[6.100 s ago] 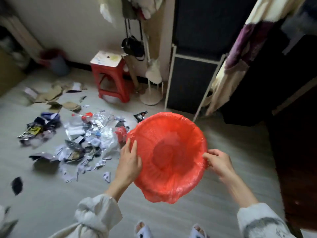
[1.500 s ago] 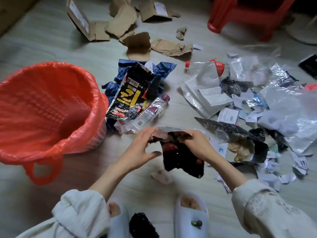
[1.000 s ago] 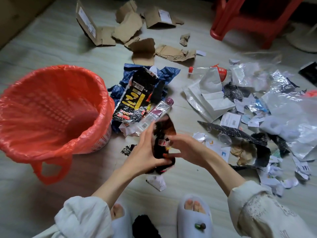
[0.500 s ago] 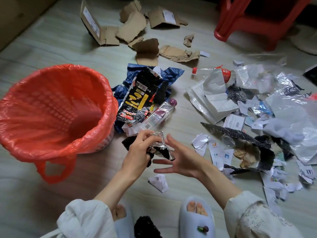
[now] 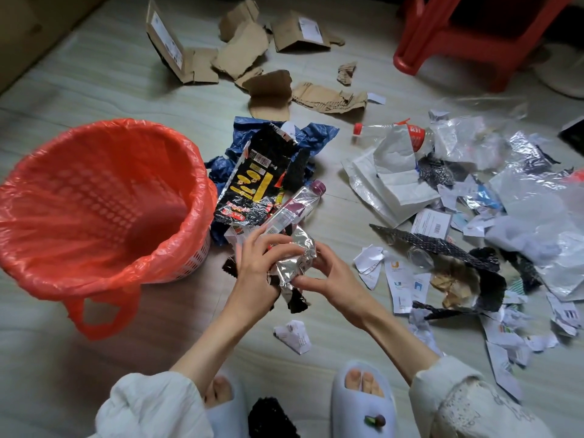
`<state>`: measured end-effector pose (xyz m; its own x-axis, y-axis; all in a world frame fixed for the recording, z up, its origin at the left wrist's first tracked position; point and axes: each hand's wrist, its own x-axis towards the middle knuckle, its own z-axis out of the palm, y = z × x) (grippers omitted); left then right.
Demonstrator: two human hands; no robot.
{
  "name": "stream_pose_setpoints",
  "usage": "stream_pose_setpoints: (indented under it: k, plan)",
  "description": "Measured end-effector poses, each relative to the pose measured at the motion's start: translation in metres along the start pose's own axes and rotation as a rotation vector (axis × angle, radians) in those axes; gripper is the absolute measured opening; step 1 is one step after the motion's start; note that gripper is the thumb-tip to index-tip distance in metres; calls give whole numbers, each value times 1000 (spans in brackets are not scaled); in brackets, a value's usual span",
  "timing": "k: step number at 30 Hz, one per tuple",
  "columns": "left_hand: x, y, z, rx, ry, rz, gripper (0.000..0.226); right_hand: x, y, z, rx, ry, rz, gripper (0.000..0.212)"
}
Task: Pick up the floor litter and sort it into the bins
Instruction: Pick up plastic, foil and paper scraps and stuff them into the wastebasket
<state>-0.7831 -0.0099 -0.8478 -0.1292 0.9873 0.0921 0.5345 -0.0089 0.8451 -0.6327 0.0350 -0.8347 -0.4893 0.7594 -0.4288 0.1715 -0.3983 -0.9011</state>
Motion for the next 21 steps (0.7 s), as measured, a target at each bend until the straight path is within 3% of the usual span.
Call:
stream_pose_setpoints:
  k: [3, 7, 9, 12, 15, 18, 21]
  plan:
    - [4, 6, -4, -173, -207, -144, 68, 0, -2, 3, -95, 83, -64, 44]
    - [5, 18, -8, -263, -583, -207, 68, 3, 3, -4, -125, 286, -47, 35]
    - [4, 17, -11, -361, -638, -290, 69, 3, 6, -6, -87, 320, -12, 30]
    - [2, 6, -16, -356, -546, -336, 76, 2, 0, -4, 33, 207, 36, 24]
    - [-4, 0, -9, -434, -425, -344, 70, 5, -6, -6, 25, 80, 67, 22]
    - [-12, -11, -1, -359, -301, -324, 55, 7, -18, -9, -221, -33, 95, 25]
    - [-14, -26, -2, -157, -204, -404, 50, 14, -21, -6, -572, -248, 110, 34]
